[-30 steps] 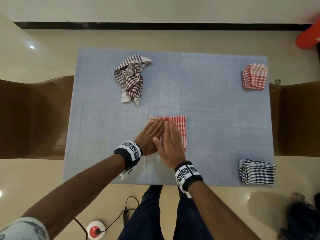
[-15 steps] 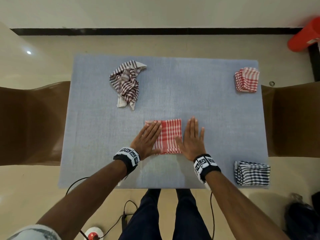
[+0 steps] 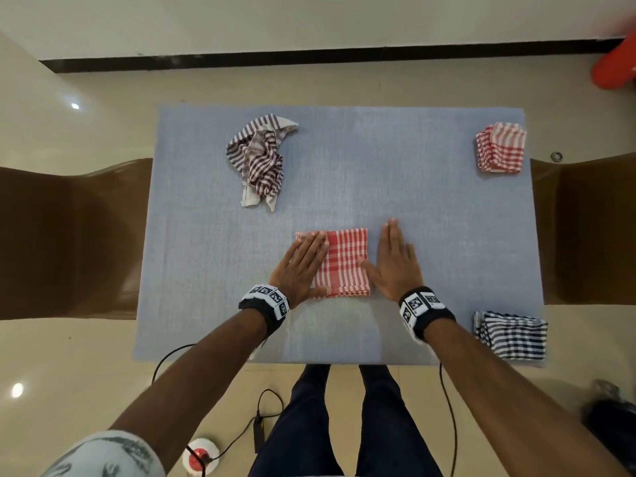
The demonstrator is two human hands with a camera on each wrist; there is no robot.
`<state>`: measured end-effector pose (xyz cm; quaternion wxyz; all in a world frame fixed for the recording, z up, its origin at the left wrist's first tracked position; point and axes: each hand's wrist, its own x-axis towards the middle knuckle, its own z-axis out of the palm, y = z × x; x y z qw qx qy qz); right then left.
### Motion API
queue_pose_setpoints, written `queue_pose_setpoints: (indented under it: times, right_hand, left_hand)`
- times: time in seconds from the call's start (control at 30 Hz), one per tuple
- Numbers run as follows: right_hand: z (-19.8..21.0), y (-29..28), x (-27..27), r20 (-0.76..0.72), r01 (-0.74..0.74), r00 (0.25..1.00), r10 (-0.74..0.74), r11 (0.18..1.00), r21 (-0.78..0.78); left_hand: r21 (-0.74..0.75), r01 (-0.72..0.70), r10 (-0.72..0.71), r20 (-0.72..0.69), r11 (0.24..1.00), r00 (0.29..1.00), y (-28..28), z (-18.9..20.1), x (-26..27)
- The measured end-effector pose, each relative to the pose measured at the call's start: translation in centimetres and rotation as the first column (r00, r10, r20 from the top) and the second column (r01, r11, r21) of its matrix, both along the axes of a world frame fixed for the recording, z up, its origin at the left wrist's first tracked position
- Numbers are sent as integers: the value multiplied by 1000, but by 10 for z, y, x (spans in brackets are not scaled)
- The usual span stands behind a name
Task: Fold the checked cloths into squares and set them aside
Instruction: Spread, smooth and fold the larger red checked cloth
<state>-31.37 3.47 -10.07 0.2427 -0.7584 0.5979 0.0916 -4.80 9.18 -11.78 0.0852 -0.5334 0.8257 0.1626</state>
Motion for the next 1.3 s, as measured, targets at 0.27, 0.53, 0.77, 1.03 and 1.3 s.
queue_pose_setpoints:
  times: [0.27,0.53,0.77,1.03,1.3]
  right_hand:
    - [24,28,51,334,423,813,-477,878,225]
    - [47,-3,36,344,426,661,-667,711,560]
    - [89,1,19,338,460,495,-801,571,680]
    - [147,4,-20,368,286,484,-794,540,791]
    - [183,-24,-89,543,-24,840,-20,997,74]
  left_hand:
    - [-11,-115,116,65,993,991,7,5,-6]
    - [31,-197,194,64,980,979,18,38,-16]
    - [66,-188,197,-182,980,963,26,114,-71]
    - [81,-348,352,-32,934,936,7,164,-120]
    - [96,-317,327,-117,944,938,-11,218,-121]
